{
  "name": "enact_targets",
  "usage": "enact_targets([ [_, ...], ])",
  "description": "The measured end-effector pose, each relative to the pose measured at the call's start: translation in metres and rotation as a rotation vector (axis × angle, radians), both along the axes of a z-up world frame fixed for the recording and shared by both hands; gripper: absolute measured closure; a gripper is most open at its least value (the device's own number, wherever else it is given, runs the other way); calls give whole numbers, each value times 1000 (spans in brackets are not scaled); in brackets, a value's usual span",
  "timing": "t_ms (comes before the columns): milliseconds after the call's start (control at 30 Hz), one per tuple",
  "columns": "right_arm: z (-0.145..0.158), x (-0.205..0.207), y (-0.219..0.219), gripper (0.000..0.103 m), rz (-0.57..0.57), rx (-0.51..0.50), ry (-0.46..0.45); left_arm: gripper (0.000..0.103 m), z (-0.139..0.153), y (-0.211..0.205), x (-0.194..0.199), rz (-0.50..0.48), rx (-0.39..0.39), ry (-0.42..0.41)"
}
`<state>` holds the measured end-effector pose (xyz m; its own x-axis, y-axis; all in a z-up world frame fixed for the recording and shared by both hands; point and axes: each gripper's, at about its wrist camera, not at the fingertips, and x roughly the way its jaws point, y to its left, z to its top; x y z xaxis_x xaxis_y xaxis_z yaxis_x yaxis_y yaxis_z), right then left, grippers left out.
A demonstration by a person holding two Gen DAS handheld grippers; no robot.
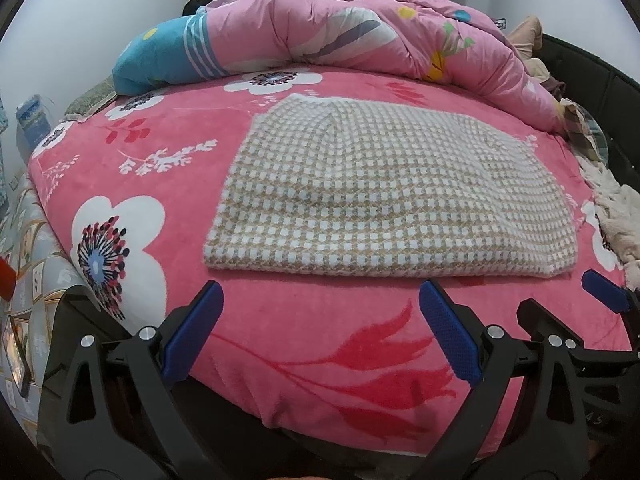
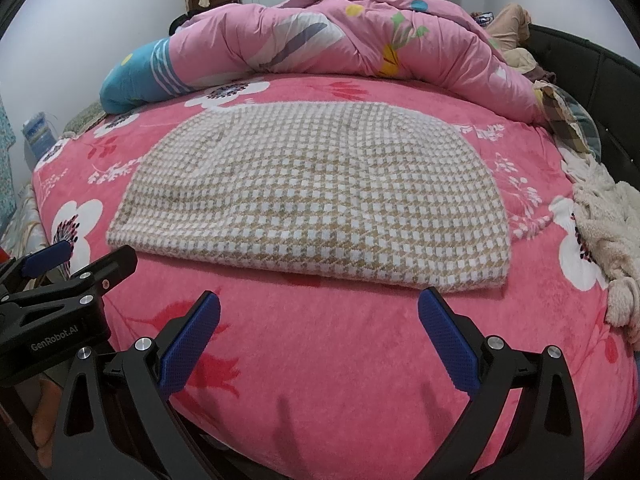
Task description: Fold large clothes
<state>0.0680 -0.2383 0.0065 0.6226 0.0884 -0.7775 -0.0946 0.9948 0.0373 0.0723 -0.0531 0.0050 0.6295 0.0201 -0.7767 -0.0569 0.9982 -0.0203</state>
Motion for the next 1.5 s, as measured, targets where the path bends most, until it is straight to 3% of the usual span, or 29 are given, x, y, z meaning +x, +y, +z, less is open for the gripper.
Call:
enact_targets([
  [1500, -2, -2, -8, 7, -15, -6, -1, 8, -3, -4, -2, -14, -13, 4],
])
